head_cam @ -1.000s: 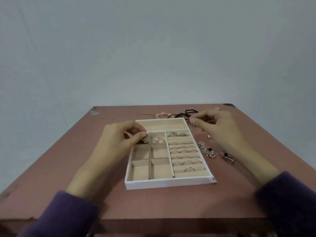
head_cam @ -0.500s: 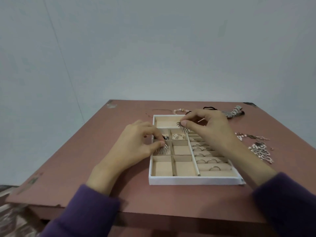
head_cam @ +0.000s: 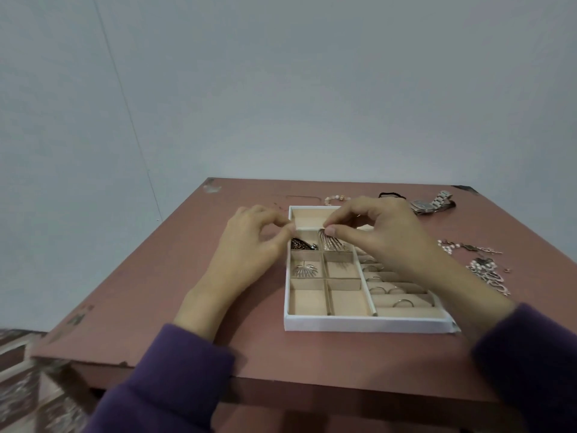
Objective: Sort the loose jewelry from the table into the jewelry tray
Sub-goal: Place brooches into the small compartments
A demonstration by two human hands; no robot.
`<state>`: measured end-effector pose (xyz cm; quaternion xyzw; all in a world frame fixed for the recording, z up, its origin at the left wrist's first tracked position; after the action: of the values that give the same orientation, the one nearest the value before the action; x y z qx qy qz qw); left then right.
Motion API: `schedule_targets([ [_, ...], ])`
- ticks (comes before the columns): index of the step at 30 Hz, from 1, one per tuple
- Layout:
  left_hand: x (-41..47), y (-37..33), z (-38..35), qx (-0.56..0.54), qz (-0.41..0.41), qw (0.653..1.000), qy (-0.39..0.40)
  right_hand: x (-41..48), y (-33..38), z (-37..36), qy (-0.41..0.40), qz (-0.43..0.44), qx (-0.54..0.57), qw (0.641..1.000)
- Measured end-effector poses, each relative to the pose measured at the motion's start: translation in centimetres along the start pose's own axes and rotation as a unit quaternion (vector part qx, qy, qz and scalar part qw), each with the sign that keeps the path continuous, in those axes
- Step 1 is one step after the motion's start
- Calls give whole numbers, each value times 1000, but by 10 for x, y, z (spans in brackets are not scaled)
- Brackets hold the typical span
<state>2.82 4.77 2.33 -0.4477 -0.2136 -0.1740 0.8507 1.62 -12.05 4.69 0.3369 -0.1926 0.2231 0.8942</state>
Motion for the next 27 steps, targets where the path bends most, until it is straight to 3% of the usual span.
schedule_targets([
  [4,1,5,12,-17,38,997,-67,10,21,-16,97,75,-59,991],
  [11,3,20,16,-2,62,994,-86,17,32,-38,211,113,-78,968],
  [27,4,18,16,2,61,994,-88,18,28,-47,194,141,-167,956],
])
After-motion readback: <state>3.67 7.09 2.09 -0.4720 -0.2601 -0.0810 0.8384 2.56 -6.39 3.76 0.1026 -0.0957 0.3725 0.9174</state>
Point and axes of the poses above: each hand's wrist, its own x-axis towards the middle knuckle, its own z-axis out of the back of the hand, y = z × x, the point moved 6 cm from there along x, towards the middle knuckle, and after that the axes turned 12 degrees about -x, right-handed, at the moved point
